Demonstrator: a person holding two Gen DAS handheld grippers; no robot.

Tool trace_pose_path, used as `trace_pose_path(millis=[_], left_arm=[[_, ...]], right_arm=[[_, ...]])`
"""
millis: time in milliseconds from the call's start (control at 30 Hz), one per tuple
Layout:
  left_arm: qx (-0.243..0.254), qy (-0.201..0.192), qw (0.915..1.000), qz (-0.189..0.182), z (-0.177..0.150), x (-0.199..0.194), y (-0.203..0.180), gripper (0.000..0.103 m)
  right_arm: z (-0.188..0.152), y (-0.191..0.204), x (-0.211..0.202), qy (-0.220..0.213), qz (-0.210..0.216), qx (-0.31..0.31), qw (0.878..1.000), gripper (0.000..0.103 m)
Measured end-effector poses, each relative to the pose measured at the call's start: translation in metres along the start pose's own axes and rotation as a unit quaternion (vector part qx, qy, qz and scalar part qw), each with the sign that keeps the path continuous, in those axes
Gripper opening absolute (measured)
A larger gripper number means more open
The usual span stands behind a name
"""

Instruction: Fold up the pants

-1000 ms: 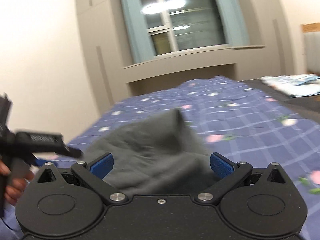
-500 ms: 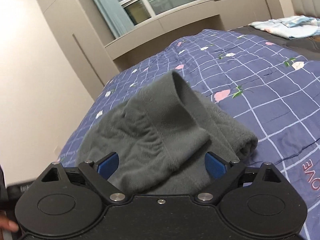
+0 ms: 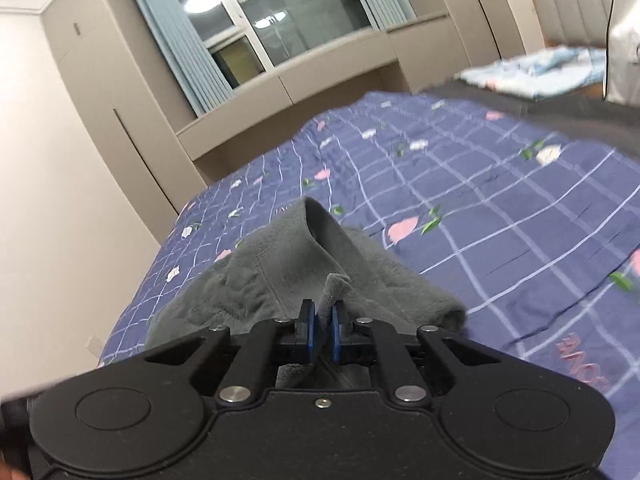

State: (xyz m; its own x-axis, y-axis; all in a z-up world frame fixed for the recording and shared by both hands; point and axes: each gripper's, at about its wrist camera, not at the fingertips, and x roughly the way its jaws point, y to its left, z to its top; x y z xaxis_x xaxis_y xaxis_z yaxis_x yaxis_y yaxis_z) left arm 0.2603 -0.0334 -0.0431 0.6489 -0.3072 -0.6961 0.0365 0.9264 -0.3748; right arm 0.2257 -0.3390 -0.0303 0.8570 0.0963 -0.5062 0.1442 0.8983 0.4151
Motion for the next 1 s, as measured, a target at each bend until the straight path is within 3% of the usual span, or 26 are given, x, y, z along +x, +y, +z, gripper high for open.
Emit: trace_pose_path(millis=[267,367,467,533,633,733,867,967,1000], left_arm=[[0.025,0.021,0.999,0.031,0.011,0.023,-0.013,0.102],[0.039,0.018,0.9987,0.029,0.01,0.025,-0.018,0.102],[0.04,0.019,0.9986,0.027,0.009,0.028,-0.021,0.102],[0.039,0.022,0.9987,0.025,0.008,0.03,-0.021,0.102],[0.04,0.022,0.9987,0.024,0.008,0.031,-0.023,0.102],[0.038,0.023,0.9987,0.024,0.008,0.031,-0.022,0.102],[0.038,0.02,0.9989,0.019,0.008,0.031,-0.02,0.103],[0.031,0.005,0.9994,0.016,0.008,0.028,-0.018,0.103],[0.027,-0.002,0.9995,0.017,0.008,0.027,-0.018,0.103]], right_arm=[[-0.025,-0.012,0.004,0.031,-0.017,-0.007,0.999,0.009],[-0.025,-0.009,0.003,0.025,-0.018,-0.018,0.999,0.016],[-0.02,-0.007,-0.003,0.006,-0.013,-0.038,0.999,0.045],[-0.014,-0.009,-0.003,-0.003,-0.007,-0.051,0.999,0.076],[-0.003,-0.012,0.004,-0.002,0.008,-0.065,0.998,0.086],[0.0,-0.017,0.018,0.021,-0.002,-0.07,0.997,0.091],[-0.013,-0.032,0.028,0.044,-0.006,-0.013,0.999,0.091],[-0.022,-0.032,0.025,0.035,-0.001,0.003,0.999,0.086],[-0.023,-0.03,0.023,0.032,0.002,0.002,0.999,0.08]])
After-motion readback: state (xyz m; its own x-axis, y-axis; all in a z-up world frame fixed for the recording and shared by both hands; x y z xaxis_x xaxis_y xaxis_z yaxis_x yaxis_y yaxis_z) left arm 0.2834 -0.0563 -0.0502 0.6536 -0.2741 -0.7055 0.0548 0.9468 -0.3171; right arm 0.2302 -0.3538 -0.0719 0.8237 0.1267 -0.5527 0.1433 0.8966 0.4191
